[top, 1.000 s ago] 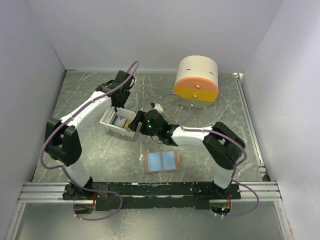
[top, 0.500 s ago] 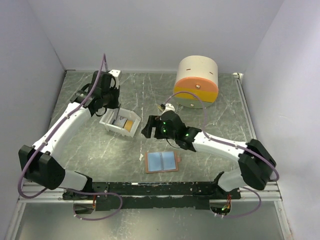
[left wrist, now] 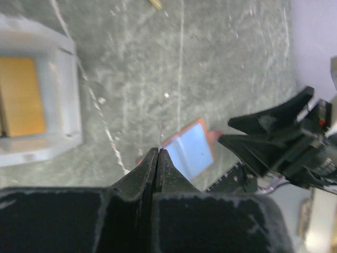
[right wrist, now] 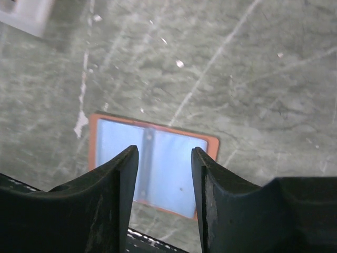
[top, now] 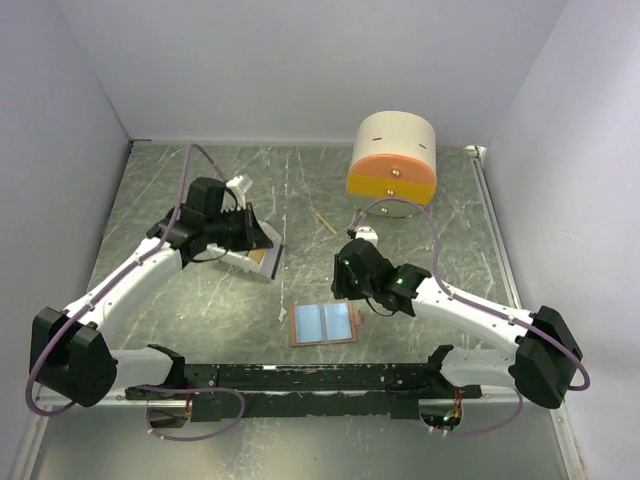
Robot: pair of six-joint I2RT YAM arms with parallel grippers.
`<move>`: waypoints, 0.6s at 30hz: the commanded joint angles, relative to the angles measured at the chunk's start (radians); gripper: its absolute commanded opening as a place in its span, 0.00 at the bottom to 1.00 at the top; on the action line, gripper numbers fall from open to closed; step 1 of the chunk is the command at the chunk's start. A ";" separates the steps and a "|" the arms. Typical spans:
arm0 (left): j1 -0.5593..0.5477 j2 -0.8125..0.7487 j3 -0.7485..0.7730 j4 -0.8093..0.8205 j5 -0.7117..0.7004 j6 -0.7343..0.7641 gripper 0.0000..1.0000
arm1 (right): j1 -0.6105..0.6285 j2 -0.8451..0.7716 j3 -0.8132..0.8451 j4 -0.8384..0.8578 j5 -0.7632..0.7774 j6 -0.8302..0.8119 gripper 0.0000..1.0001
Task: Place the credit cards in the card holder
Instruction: Insert the credit card into the card holder.
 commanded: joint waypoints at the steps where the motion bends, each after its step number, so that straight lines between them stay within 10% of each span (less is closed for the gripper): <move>1: -0.084 -0.056 -0.108 0.198 0.074 -0.195 0.07 | -0.005 -0.008 -0.036 -0.082 0.013 0.011 0.45; 18: -0.372 -0.106 -0.366 0.450 -0.168 -0.495 0.07 | -0.006 0.091 -0.132 -0.012 -0.006 0.021 0.35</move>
